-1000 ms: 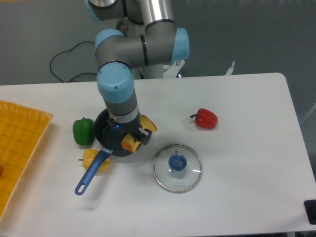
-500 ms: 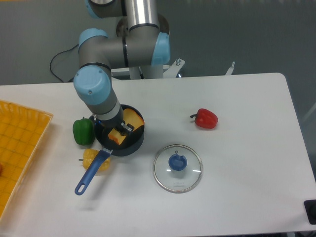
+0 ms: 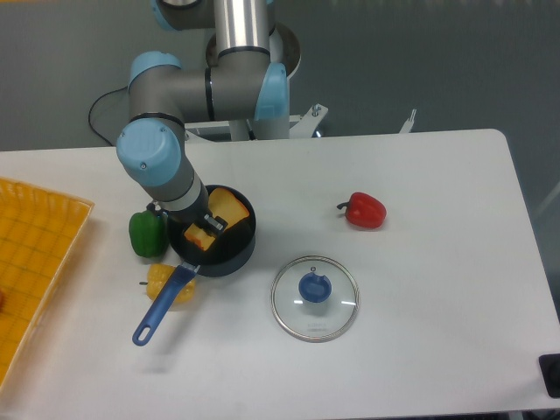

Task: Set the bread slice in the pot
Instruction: 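Release the bread slice into the pot and hold the gripper above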

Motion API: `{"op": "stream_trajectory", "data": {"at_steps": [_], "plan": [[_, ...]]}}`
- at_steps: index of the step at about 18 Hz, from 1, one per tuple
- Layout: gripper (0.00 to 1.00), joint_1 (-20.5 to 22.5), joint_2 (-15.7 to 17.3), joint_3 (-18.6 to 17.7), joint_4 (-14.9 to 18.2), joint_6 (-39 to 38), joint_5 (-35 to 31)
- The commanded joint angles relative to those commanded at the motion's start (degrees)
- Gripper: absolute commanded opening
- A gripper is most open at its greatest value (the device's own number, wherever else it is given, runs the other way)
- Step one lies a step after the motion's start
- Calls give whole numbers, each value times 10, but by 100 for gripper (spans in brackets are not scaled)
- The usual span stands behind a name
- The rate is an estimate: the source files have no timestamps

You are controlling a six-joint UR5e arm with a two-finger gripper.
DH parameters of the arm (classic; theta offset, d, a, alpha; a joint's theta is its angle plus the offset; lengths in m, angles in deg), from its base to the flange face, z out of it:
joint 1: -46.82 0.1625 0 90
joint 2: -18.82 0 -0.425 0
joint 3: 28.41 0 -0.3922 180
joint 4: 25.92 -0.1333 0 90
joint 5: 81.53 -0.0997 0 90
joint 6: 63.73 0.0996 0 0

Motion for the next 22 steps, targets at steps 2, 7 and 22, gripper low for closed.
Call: {"op": "stream_trajectory", "data": {"at_steps": [2,7,22], "plan": [[100,-2,1,3,0,3,0],[100,-3,0,1,2,9,0],[100,58,-7,99,-10,130,4]]}}
